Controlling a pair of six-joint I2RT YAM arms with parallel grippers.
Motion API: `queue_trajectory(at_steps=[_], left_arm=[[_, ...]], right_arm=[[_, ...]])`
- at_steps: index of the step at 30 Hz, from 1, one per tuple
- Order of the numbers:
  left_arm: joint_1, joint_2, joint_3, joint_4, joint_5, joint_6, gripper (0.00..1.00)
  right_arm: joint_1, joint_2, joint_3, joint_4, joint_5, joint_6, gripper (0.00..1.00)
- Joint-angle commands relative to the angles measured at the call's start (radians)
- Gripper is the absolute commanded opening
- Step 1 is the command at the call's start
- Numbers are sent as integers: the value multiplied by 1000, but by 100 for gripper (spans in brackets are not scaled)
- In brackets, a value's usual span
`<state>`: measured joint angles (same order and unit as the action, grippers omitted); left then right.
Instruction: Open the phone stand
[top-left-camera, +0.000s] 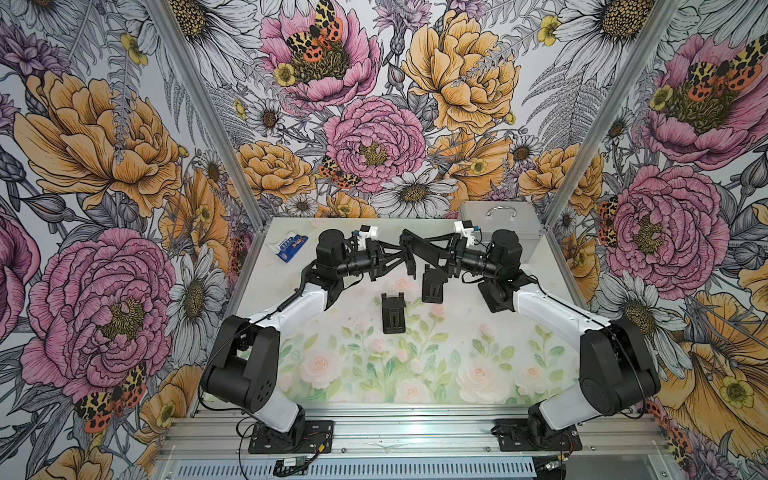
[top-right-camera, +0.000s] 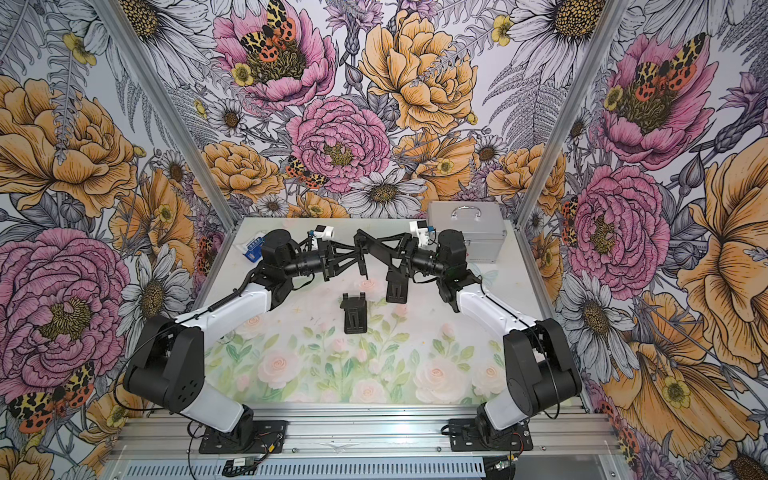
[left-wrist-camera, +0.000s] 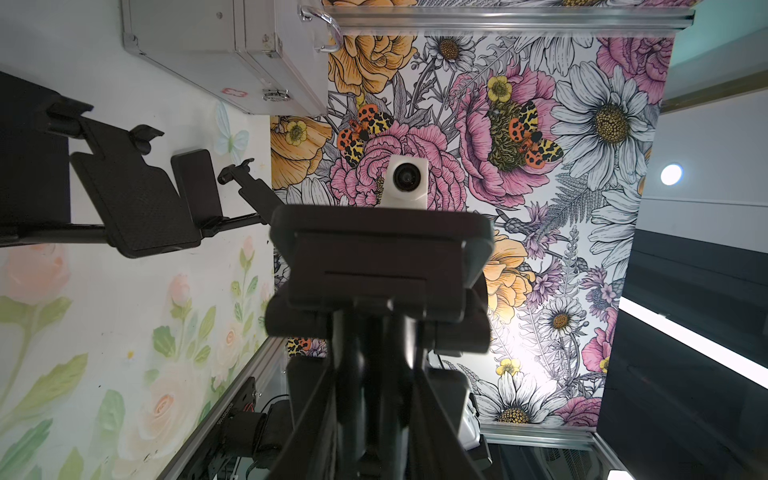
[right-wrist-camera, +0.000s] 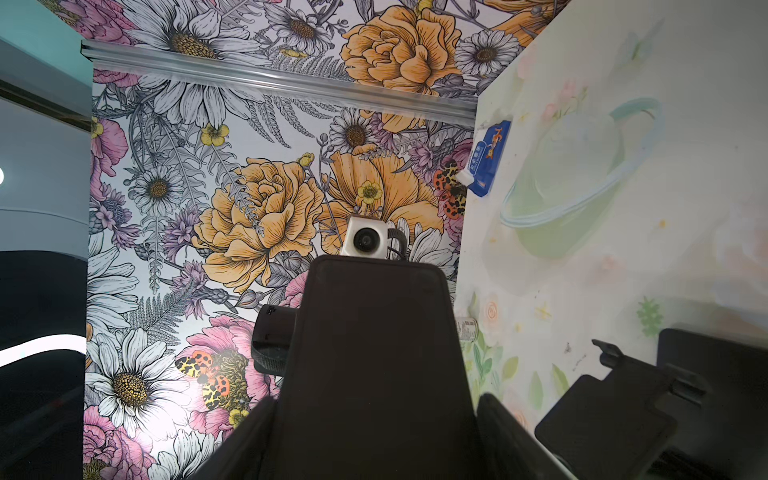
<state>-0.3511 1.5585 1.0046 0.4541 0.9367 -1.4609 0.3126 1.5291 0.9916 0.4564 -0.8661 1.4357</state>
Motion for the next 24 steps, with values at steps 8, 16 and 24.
queue_trajectory(at_steps=[8,16,24], left_arm=[[52,-63,-30,29,39,2,0],[51,-51,-16,29,30,2,0],[51,-46,-2,29,24,2,23]], right_arm=[[-72,9,36,7,101,-23,30],[-58,3,46,-4,95,-29,30],[-34,9,73,-45,88,-59,30]])
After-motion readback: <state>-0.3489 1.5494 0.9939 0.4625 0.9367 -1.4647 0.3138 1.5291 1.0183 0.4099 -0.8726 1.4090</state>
